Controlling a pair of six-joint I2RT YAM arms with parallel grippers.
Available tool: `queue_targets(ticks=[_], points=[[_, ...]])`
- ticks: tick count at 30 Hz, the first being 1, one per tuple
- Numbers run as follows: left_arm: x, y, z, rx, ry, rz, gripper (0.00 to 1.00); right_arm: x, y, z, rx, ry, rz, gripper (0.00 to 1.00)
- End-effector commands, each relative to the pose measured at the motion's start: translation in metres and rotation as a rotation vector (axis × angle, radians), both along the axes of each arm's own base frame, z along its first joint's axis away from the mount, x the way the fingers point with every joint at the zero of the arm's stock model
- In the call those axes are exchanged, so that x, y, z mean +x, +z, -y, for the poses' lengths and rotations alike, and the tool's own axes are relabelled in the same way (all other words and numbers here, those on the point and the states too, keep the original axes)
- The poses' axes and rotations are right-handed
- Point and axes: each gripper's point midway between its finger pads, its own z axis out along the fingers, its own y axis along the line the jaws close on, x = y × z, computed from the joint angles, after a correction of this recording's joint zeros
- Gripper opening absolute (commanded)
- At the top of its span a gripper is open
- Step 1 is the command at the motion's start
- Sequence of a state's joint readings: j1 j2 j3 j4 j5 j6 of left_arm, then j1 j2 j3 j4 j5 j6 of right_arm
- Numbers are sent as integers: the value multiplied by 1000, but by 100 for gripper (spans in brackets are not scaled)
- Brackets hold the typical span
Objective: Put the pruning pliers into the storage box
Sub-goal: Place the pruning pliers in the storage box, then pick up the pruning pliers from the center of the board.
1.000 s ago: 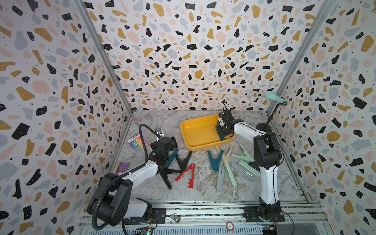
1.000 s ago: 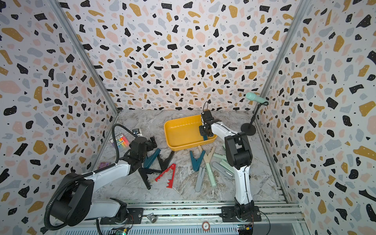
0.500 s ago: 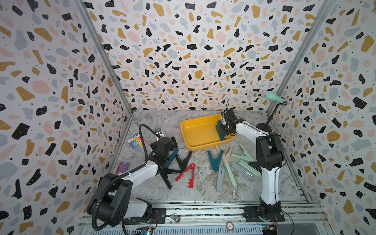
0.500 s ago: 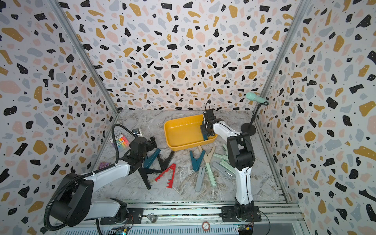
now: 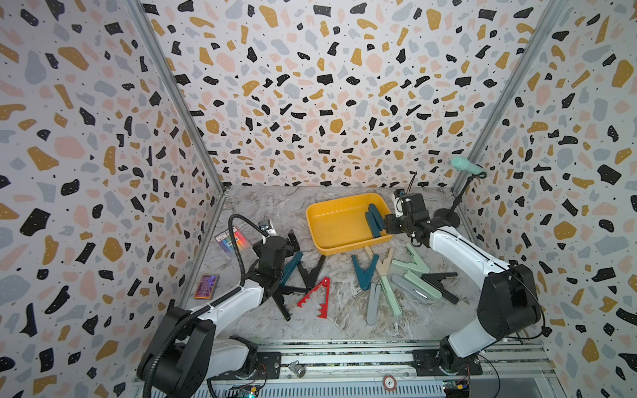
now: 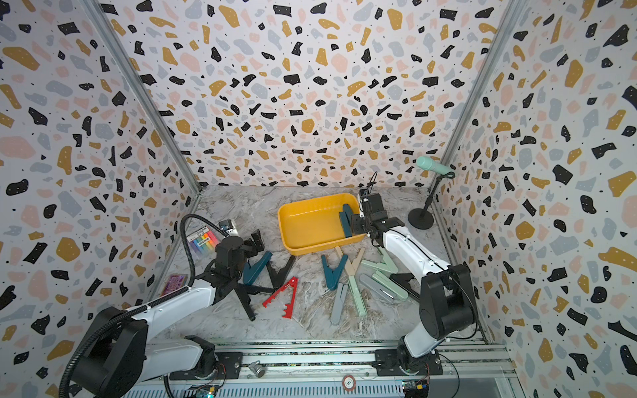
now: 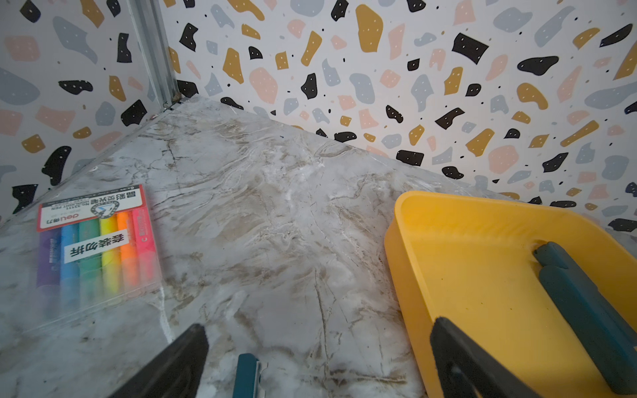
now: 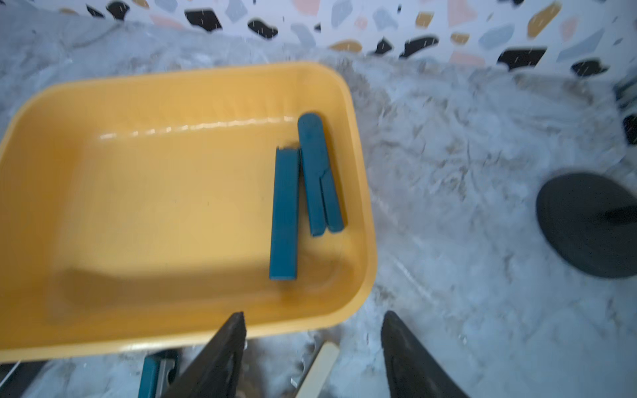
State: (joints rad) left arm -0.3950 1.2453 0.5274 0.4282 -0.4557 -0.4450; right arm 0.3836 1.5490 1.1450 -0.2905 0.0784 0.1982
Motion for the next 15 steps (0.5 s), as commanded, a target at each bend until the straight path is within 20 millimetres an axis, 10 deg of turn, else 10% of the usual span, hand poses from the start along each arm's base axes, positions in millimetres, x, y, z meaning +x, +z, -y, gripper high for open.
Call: queue_targets(ticks=[1, 15], points=[[-1, 7, -4, 8, 20, 41, 99, -52, -25, -8, -4, 7, -123, 65], [9, 13, -2, 7, 34, 65, 99, -193, -80, -8, 108, 7, -336, 64]])
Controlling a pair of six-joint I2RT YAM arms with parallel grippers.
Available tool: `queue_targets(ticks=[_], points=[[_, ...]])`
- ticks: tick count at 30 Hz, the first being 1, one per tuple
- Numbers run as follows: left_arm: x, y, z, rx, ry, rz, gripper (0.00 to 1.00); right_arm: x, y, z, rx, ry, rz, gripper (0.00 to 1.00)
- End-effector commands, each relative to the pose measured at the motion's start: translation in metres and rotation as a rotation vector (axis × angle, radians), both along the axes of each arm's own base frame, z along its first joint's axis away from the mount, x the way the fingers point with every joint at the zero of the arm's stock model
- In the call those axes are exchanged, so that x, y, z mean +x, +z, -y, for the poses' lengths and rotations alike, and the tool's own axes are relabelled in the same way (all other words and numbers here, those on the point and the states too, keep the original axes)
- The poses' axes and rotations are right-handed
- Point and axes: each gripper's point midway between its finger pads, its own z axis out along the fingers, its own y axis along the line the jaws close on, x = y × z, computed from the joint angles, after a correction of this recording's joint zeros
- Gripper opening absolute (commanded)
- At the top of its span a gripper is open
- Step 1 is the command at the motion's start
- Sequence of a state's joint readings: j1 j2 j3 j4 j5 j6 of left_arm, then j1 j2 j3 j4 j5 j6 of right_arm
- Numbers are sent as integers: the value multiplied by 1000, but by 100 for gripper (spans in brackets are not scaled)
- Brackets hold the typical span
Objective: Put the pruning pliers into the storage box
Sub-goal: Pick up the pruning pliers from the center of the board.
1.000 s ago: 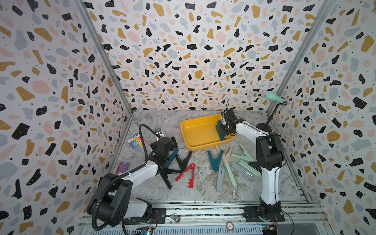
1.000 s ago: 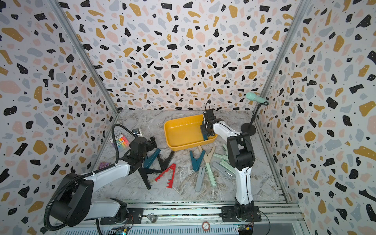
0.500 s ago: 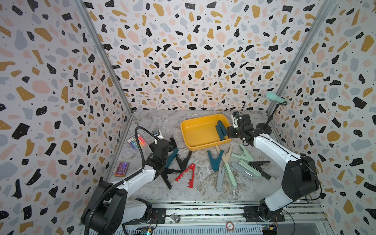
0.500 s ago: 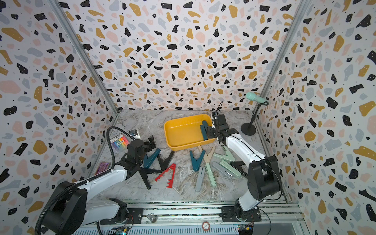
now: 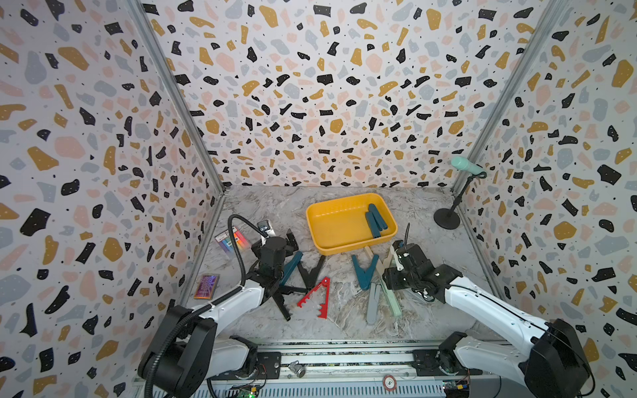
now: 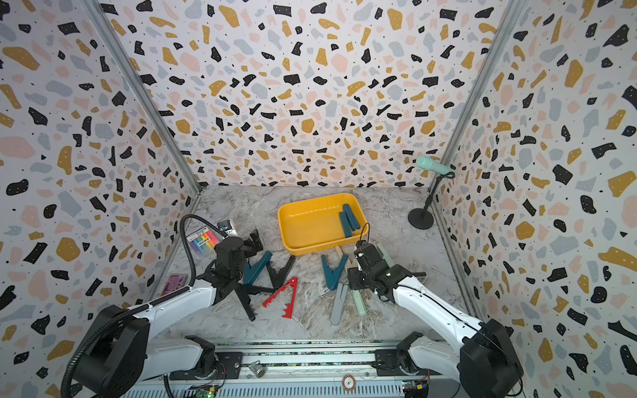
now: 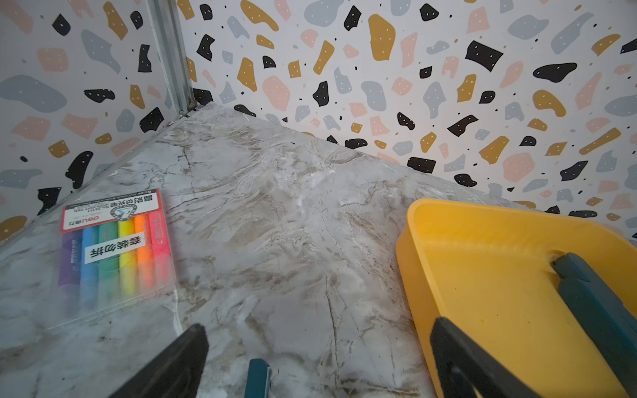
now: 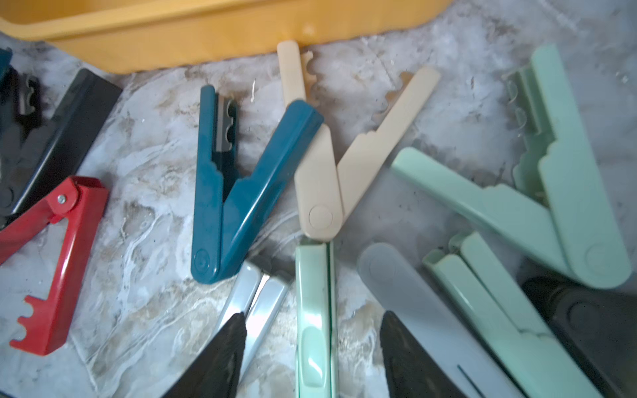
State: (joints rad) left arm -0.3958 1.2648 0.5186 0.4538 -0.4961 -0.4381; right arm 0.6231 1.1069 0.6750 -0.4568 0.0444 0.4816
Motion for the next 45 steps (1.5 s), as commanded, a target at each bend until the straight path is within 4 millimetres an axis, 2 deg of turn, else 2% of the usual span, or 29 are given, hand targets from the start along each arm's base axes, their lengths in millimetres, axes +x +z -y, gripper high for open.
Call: queue_targets(ticks=[1, 6, 12, 20, 24, 29, 32, 36, 40, 45], points=[[9, 17, 5, -14, -3, 61, 100, -26, -20, 0, 6, -20, -104, 64], [12, 18, 7, -20, -9, 64, 100, -42, -44, 5, -43, -20, -180, 65], [13, 22, 7, -14, -9, 66, 99, -50, -65, 5, -61, -20, -238, 64], [13, 21, 6, -8, -3, 62, 99, -56, -77, 7, -99, -2, -273, 46], [13, 22, 6, -9, -2, 64, 100, -58, -78, 10, -118, -7, -278, 29], [13, 22, 6, -9, -1, 63, 99, -47, -54, -2, -57, 35, -189, 17], [12, 22, 5, -7, 3, 63, 100, -38, -25, -12, -5, 87, -92, 13], [11, 21, 4, -6, 6, 63, 99, -21, 23, -17, 48, 100, 62, 13], [11, 19, 5, -20, 3, 65, 99, 15, 66, -22, 82, 69, 211, 12], [9, 19, 6, -41, -2, 68, 100, 80, 93, -31, 86, 31, 255, 11]])
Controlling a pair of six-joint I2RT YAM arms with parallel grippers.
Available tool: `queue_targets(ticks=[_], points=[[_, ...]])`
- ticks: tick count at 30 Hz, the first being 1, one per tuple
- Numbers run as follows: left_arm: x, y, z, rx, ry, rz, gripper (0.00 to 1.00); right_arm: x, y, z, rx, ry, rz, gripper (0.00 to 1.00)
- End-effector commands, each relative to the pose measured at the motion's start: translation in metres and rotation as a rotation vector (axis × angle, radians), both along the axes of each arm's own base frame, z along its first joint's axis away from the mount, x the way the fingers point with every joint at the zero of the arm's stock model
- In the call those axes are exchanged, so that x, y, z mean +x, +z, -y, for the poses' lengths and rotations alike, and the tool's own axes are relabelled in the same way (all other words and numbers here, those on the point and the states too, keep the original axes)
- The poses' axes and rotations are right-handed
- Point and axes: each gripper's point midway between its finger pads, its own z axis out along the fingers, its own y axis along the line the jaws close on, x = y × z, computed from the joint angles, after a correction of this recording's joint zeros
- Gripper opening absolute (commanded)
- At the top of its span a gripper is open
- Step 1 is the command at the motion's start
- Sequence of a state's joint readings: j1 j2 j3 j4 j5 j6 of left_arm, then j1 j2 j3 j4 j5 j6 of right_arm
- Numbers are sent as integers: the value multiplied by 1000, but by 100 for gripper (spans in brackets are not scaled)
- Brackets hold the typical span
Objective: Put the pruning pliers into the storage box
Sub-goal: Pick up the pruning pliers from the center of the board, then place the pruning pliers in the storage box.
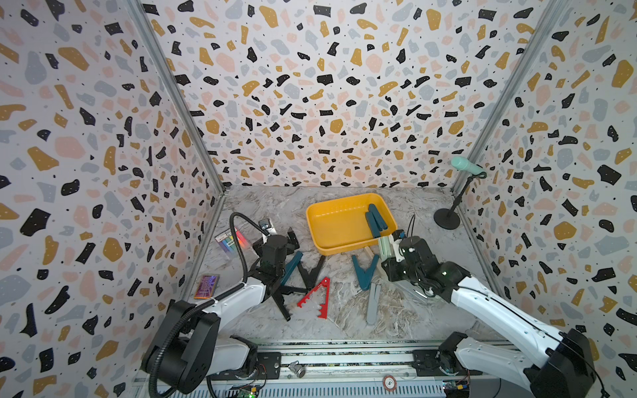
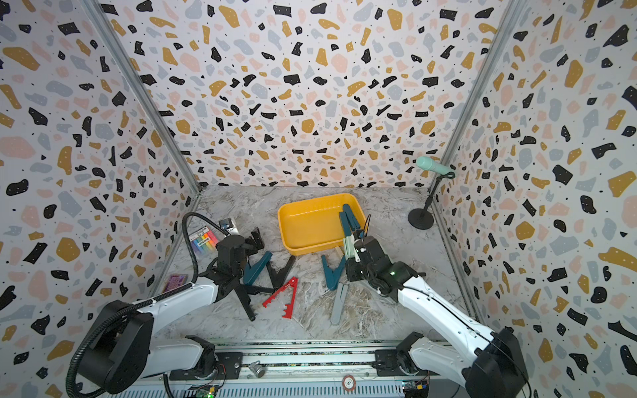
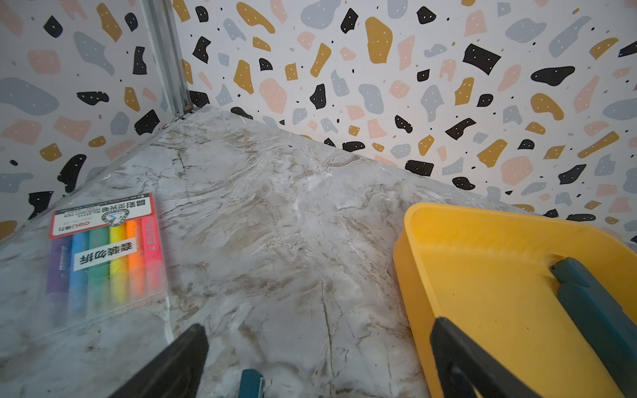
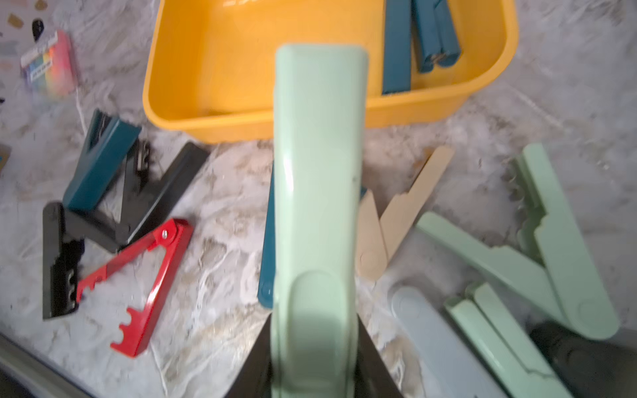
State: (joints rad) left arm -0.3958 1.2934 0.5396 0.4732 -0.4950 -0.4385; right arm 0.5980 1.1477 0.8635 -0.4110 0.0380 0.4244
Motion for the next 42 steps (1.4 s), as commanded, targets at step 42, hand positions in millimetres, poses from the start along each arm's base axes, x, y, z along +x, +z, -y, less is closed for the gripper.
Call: queue_targets(ticks=[42], points=[[4, 4, 3, -9, 0, 5, 100, 227, -116, -47, -283, 56, -159, 10]])
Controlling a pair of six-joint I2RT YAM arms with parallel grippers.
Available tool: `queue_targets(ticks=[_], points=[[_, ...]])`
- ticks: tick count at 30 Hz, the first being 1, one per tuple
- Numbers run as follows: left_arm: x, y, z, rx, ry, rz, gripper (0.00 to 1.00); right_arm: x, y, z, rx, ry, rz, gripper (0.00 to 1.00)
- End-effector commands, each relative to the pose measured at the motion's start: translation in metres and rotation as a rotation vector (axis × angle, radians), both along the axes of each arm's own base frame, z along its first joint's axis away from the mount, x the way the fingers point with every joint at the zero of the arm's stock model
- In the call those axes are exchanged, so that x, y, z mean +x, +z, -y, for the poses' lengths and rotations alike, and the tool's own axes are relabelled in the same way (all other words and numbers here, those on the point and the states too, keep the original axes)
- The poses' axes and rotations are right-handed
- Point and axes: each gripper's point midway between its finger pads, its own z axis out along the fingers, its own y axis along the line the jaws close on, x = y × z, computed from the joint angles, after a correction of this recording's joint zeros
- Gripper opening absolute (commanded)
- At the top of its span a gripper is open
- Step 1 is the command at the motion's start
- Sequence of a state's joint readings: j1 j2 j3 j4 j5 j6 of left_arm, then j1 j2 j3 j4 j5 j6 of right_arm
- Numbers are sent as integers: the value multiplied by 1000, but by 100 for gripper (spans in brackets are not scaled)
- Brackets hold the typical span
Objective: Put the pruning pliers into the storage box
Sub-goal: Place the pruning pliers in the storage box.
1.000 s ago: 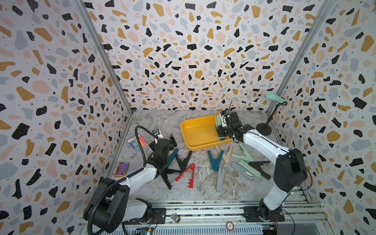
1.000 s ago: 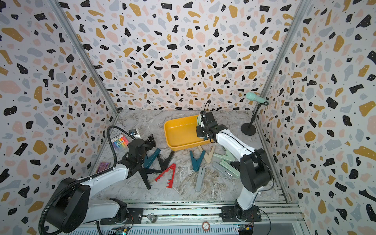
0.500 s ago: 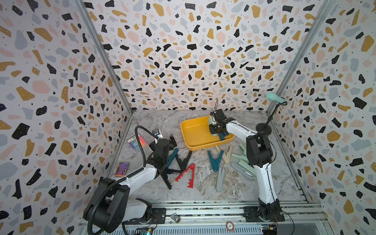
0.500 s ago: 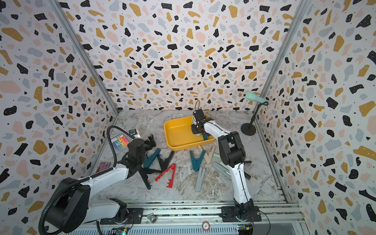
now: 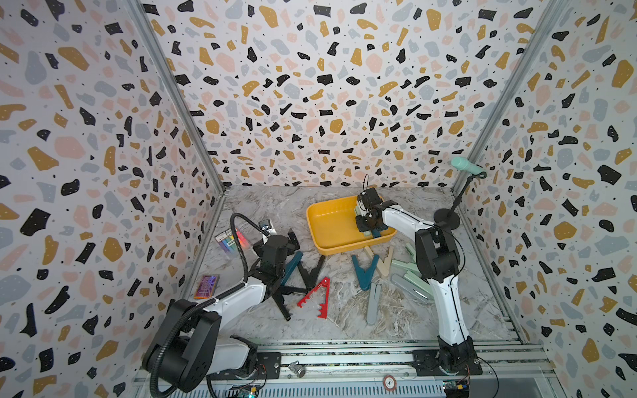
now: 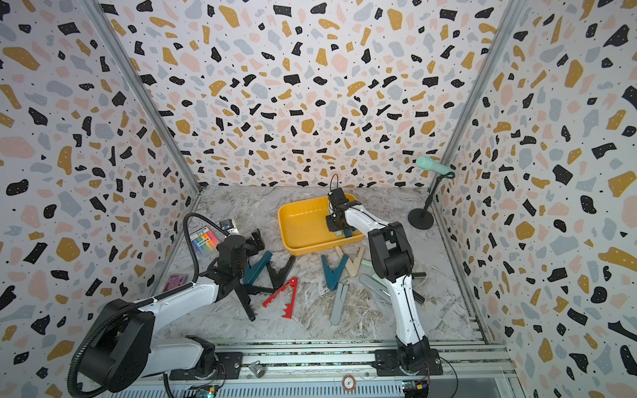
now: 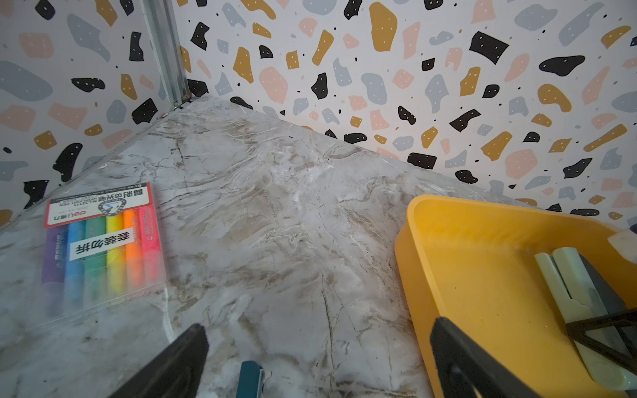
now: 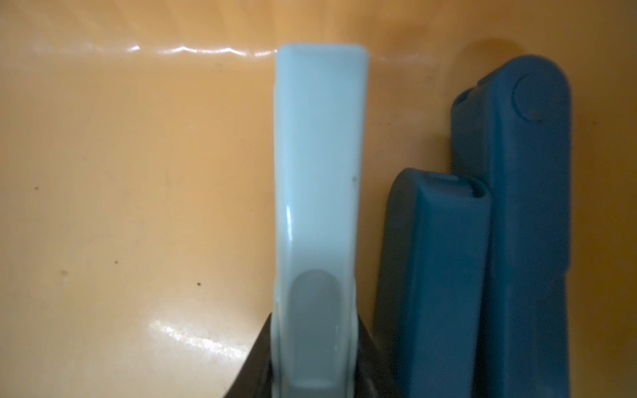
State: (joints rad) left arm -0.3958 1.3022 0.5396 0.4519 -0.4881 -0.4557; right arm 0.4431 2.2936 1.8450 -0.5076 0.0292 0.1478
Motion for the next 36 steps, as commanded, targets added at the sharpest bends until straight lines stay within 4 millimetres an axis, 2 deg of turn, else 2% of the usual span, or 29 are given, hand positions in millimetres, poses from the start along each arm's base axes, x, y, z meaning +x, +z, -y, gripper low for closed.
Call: queue_targets(ticks=[1, 13, 25, 36], points=[[6, 12, 3, -2, 0, 32, 99, -1, 6, 8, -17, -22, -5, 10], [4, 13, 2, 2, 3, 31, 100, 5, -5, 17, -41, -54, -21, 20], [5, 11, 2, 8, 4, 25, 99, 6, -8, 15, -30, -53, -21, 30], [6, 11, 2, 10, 4, 22, 99, 12, -2, 11, -18, -56, 0, 38]])
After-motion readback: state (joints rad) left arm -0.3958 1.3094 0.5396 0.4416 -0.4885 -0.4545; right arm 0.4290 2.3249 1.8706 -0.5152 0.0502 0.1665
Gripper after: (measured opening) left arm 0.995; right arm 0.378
